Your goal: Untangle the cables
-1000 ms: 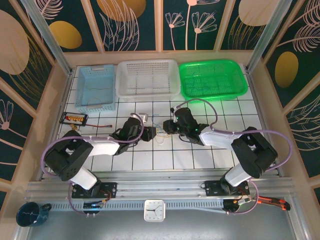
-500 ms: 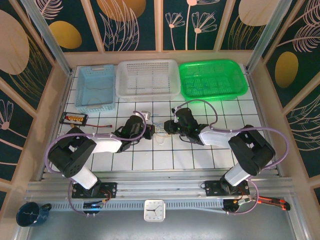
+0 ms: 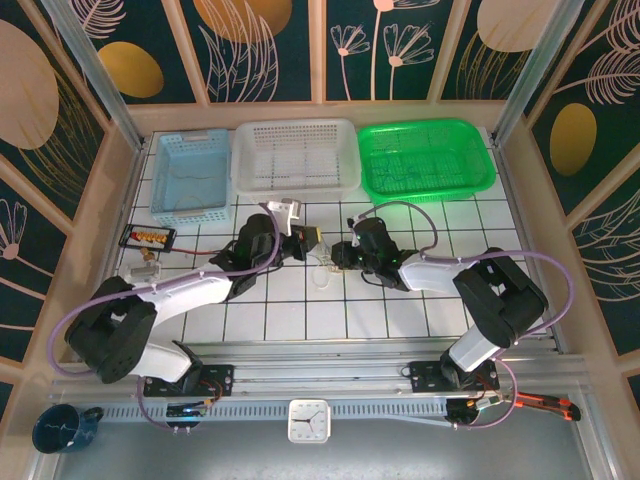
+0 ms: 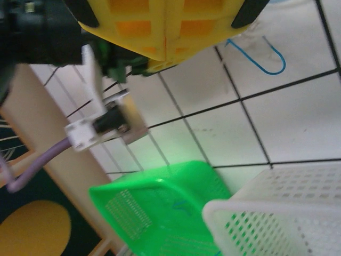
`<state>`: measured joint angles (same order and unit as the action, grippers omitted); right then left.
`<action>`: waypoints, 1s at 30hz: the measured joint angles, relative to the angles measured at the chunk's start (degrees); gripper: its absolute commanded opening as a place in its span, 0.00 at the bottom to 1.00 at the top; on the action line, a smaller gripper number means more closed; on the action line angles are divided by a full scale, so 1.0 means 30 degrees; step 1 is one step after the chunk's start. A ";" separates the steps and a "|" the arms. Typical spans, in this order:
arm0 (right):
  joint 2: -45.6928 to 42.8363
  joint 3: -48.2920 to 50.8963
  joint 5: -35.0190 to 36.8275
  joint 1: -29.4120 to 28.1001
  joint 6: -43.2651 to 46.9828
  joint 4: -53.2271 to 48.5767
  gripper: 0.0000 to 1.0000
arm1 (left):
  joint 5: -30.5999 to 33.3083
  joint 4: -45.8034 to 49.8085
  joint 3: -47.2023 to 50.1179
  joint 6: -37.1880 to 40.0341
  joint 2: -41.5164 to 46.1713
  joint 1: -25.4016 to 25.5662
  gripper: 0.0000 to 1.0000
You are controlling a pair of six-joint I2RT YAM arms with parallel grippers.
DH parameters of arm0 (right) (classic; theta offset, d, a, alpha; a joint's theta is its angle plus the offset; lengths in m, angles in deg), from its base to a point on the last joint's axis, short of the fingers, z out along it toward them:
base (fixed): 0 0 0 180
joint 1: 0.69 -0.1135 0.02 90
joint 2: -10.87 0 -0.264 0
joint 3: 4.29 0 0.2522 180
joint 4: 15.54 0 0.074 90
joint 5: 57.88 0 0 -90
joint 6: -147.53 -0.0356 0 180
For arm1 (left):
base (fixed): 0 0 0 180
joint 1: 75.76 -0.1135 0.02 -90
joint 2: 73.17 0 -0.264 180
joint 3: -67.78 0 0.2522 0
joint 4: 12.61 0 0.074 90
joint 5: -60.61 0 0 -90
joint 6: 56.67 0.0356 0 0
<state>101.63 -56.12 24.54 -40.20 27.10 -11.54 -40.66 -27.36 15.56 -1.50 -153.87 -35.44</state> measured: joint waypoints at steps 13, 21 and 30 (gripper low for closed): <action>-0.3920 0.0561 0.0561 0.0823 0.0262 -0.1013 0.58 | -0.0474 0.0036 -0.0831 -0.0707 0.0240 0.0000 0.00; -0.5974 0.2106 0.0357 0.0750 0.0925 -0.0066 0.60 | -0.0488 0.0102 -0.1625 -0.1115 0.0226 -0.0007 0.00; -0.5872 0.2608 -0.0503 0.0007 0.1566 0.2528 0.61 | -0.0634 0.0168 -0.2455 -0.1523 0.0095 -0.0007 0.00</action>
<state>84.01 -48.29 23.03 -40.17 31.80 -3.96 -42.56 -26.86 8.19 -6.07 -153.59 -35.47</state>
